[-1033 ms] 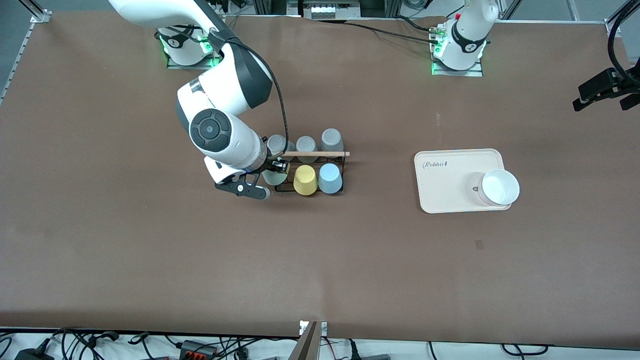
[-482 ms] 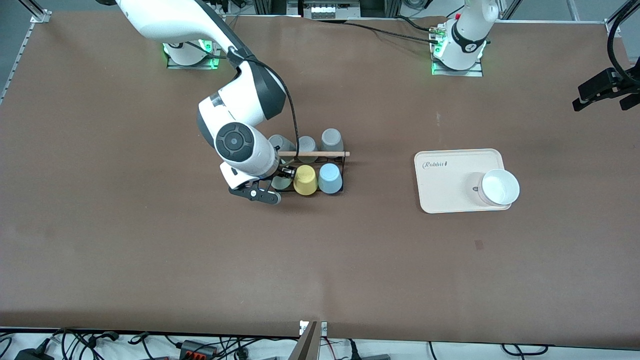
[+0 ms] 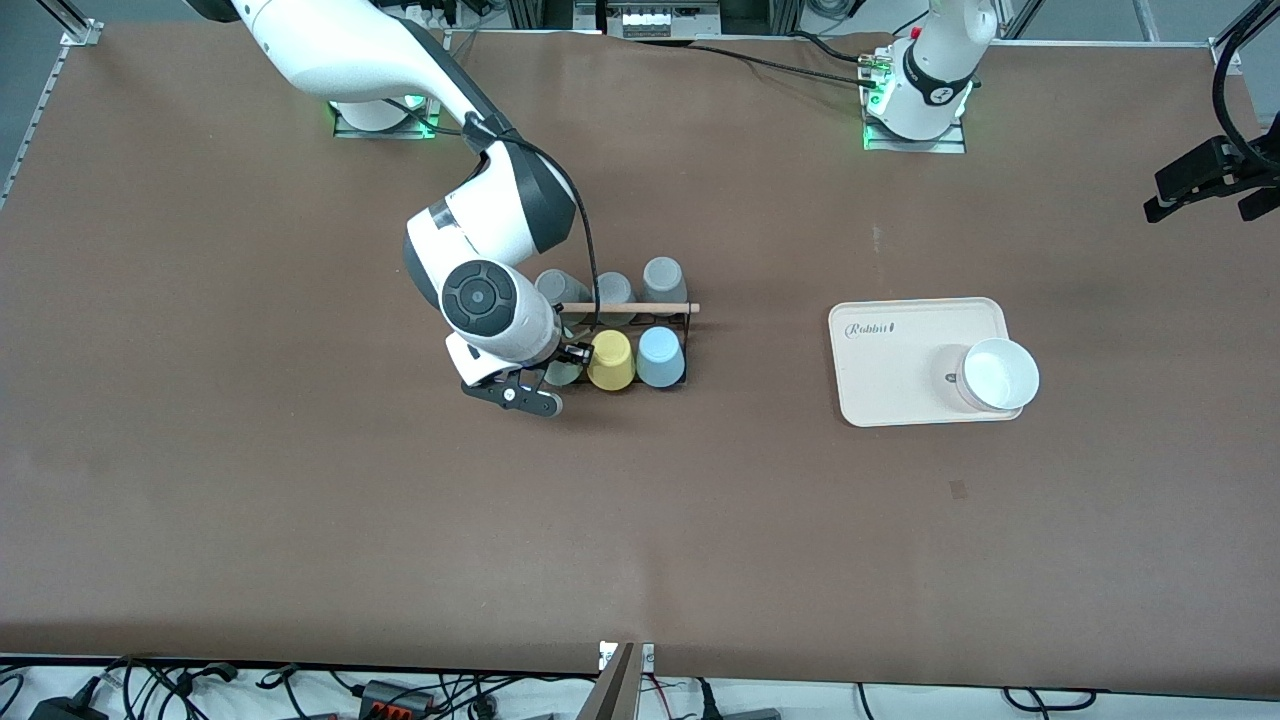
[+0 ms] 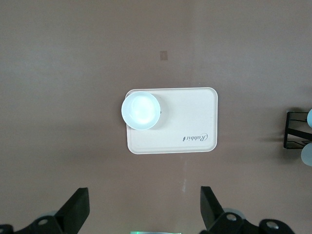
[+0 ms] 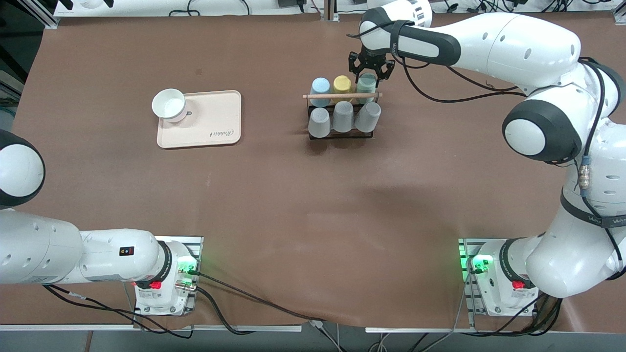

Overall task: Hang scattered cups on rack with three cups
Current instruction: 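Lower the teal cup into the rack beside the yellow cup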

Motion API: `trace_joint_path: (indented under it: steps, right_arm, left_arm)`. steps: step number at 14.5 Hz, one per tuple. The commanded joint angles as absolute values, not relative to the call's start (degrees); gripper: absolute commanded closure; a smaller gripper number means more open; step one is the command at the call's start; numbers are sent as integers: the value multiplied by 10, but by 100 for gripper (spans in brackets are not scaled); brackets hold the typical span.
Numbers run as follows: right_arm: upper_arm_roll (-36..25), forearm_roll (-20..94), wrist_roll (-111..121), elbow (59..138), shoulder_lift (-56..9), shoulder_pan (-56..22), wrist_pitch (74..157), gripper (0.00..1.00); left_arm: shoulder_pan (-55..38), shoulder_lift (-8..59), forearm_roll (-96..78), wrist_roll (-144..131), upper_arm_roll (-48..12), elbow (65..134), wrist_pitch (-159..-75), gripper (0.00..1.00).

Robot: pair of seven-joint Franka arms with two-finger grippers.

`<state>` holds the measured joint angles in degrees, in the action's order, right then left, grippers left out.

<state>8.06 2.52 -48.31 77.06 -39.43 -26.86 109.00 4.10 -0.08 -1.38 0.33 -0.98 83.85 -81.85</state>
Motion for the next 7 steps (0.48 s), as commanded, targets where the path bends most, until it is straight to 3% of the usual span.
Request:
trace_joint_path:
  steps: [1,2,3,4,5,7]
  right_arm:
    - [77,24,-497,752,-408,-275,1087,73]
    - [77,24,-497,752,-411,-275,1087,73]
    - [77,24,-497,752,-411,-275,1087,62]
    - [77,25,-498,752,-410,-274,1087,9]
    - [77,25,-502,751,-408,-272,1086,0]
    - [77,25,-503,744,-403,-266,1086,0]
  left_arm:
    - [42,4,-14,13,-12,830,-810,0]
    - [42,4,-14,13,-13,831,-810,0]
    - [42,4,-14,13,-13,831,-810,0]
    - [42,4,-14,13,-13,832,-810,0]
    - [43,4,-14,13,-13,831,-810,0]
    - [43,4,-14,13,-13,832,-810,0]
